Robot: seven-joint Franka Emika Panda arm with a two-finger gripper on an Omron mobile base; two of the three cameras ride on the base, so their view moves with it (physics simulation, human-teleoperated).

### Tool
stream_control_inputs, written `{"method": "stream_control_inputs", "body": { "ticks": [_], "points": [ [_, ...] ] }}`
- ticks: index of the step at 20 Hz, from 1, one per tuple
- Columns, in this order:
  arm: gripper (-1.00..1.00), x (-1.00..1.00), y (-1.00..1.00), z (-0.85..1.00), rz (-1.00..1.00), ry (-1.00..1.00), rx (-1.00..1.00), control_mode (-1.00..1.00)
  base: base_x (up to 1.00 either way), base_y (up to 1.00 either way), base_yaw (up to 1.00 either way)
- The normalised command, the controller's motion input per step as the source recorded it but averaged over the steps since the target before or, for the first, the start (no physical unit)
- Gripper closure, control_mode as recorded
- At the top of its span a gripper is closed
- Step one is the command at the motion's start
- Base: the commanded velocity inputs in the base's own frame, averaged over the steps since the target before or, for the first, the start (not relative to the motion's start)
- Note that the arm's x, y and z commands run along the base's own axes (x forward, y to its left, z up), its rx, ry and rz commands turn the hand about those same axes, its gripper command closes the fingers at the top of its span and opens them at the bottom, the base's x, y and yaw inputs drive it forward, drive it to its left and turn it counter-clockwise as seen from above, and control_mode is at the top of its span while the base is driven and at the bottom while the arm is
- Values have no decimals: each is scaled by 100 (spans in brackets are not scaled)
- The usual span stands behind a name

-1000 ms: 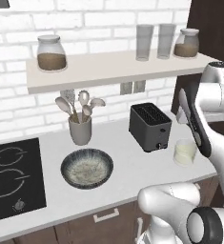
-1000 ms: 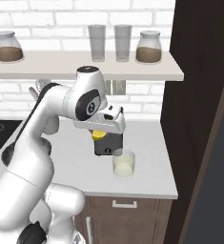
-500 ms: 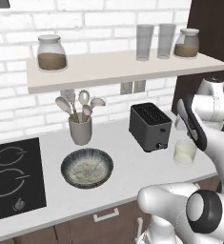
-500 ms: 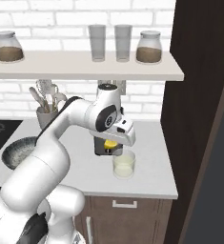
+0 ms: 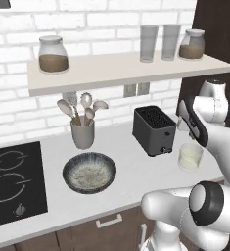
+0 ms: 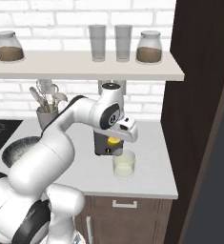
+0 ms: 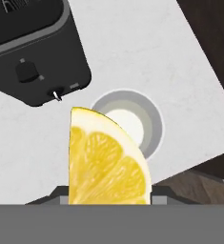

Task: Grab a lemon wedge from the fridge and one ice cube from the ice bowl, and put them in the glass of lemonade.

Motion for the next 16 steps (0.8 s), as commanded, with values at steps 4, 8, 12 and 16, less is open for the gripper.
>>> {"method": "stream_control_inputs", "body": {
  "ticks": [4, 8, 12, 16],
  "points": [
    [100, 21, 0, 0, 0, -3, 0, -100, 0, 0, 0],
    [100, 21, -17, 0, 0, -1, 0, -100, 0, 0, 0],
    [100, 24, -46, -6, 0, 0, 0, -100, 0, 0, 0],
    [100, 5, -16, -22, 0, 0, 2, -100, 0, 0, 0]
  ]
}}
